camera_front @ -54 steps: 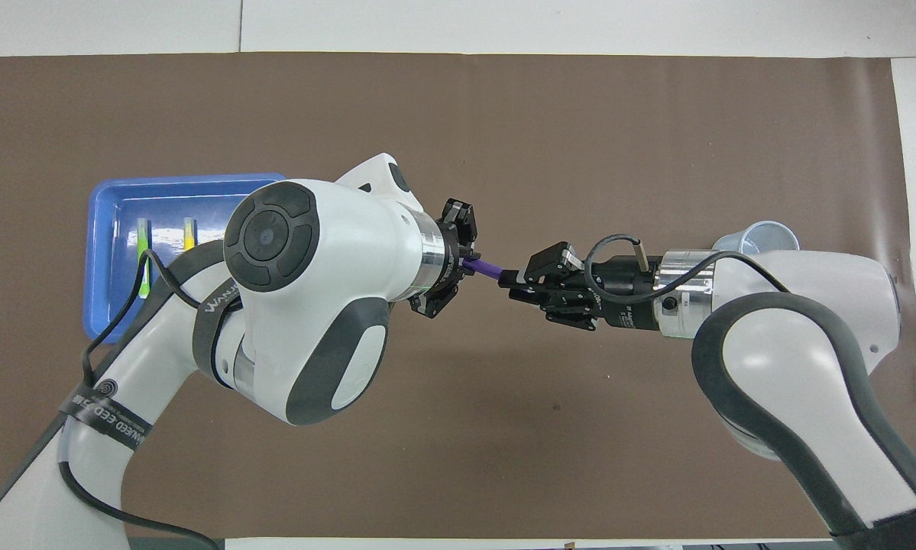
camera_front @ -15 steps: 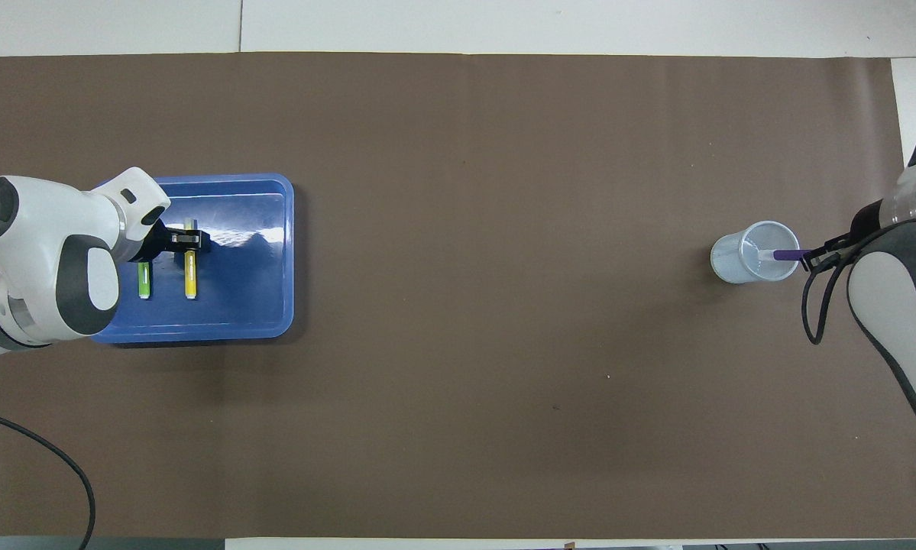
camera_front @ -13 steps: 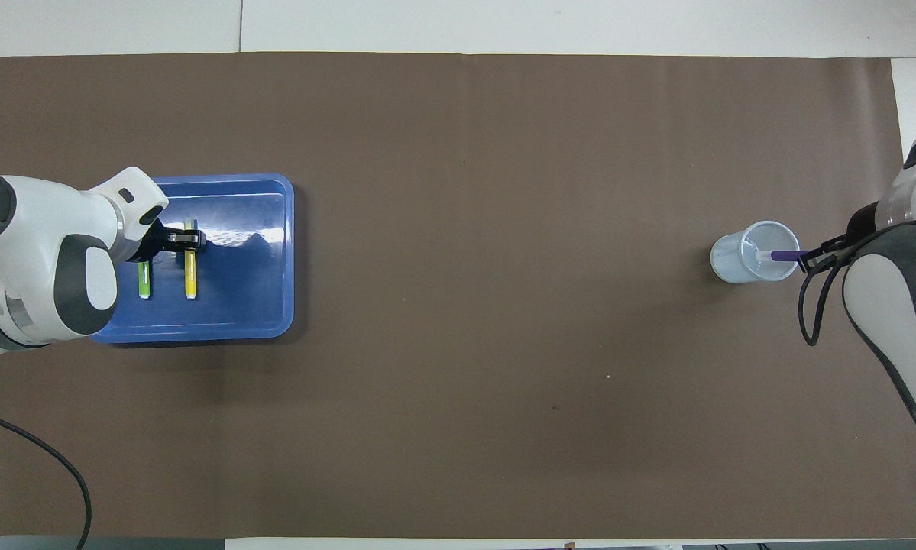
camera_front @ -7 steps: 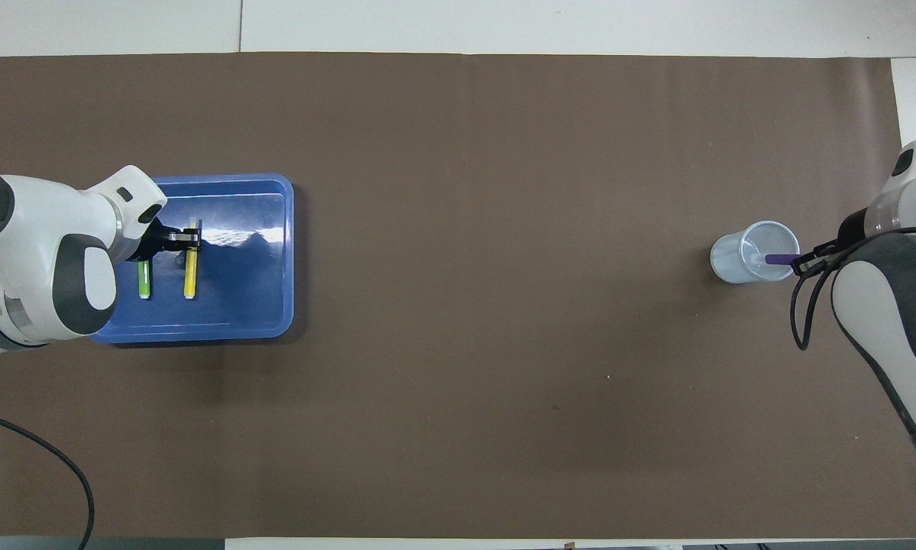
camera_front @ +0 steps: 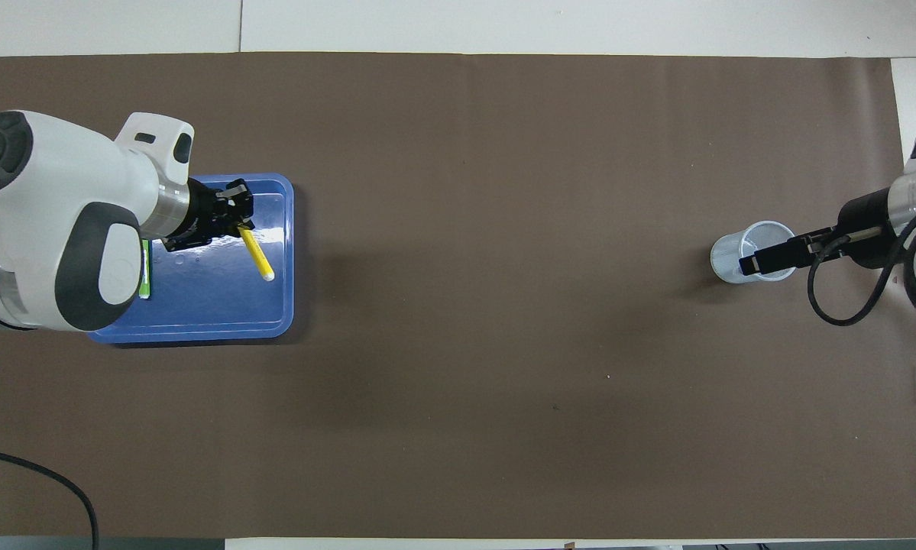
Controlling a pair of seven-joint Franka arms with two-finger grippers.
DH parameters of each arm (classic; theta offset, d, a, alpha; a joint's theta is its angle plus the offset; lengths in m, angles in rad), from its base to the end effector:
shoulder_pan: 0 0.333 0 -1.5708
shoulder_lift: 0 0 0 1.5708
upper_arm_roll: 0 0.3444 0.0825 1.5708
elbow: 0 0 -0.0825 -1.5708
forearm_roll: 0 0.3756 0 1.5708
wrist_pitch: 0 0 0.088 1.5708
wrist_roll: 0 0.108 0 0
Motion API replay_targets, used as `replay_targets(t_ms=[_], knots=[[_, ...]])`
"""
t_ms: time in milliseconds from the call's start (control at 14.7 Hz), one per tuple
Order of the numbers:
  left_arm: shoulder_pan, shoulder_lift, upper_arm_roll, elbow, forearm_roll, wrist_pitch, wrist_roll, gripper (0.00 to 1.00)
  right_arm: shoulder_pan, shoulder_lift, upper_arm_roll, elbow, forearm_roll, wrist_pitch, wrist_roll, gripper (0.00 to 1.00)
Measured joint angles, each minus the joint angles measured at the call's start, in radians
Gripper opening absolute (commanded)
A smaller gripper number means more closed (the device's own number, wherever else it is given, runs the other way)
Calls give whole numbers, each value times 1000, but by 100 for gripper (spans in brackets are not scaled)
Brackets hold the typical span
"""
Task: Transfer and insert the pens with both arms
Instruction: 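Grasp the yellow pen in the tray with the left gripper, then hand the yellow pen from the left gripper to the right gripper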
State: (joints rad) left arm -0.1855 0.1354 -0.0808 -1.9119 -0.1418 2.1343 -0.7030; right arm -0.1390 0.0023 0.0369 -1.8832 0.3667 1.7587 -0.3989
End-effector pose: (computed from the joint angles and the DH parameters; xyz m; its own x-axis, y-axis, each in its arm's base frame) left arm 0.5748 -0.1613 0.4649 0.8742 0.4849 -0.0258 0.4826 -0.8617 0.1569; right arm 0.5419 -0.0232 0.5268 0.9794 0.2021 0.0050 0.1897 -0.9103 -0.3679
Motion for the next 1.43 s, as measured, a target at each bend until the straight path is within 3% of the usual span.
replay_targets(t_ms=[205,341,545,750,955,1159,1295,1432], knots=[[-97,6,-3,16,-23,0,-251,0,3,-2,7,1,229,-18,138,100],[-148,9,-4,22,-105,13,-338,0,13,-2,16,1,361,-23,249,100],[-231,11,-5,25,-181,80,-478,0,59,-3,18,-5,459,-13,388,100],[-333,21,-6,31,-202,213,-713,0,105,-23,19,-78,593,91,442,100],[-432,37,-7,36,-205,339,-902,0,140,-50,19,-164,666,188,442,100],[-467,39,-6,42,-222,393,-990,0,165,-65,19,-212,707,232,424,100],[-486,41,-6,45,-229,452,-1040,0,166,-70,18,-230,710,235,408,90],[-511,51,-6,48,-229,503,-1086,0,167,-74,17,-239,721,236,401,86]])
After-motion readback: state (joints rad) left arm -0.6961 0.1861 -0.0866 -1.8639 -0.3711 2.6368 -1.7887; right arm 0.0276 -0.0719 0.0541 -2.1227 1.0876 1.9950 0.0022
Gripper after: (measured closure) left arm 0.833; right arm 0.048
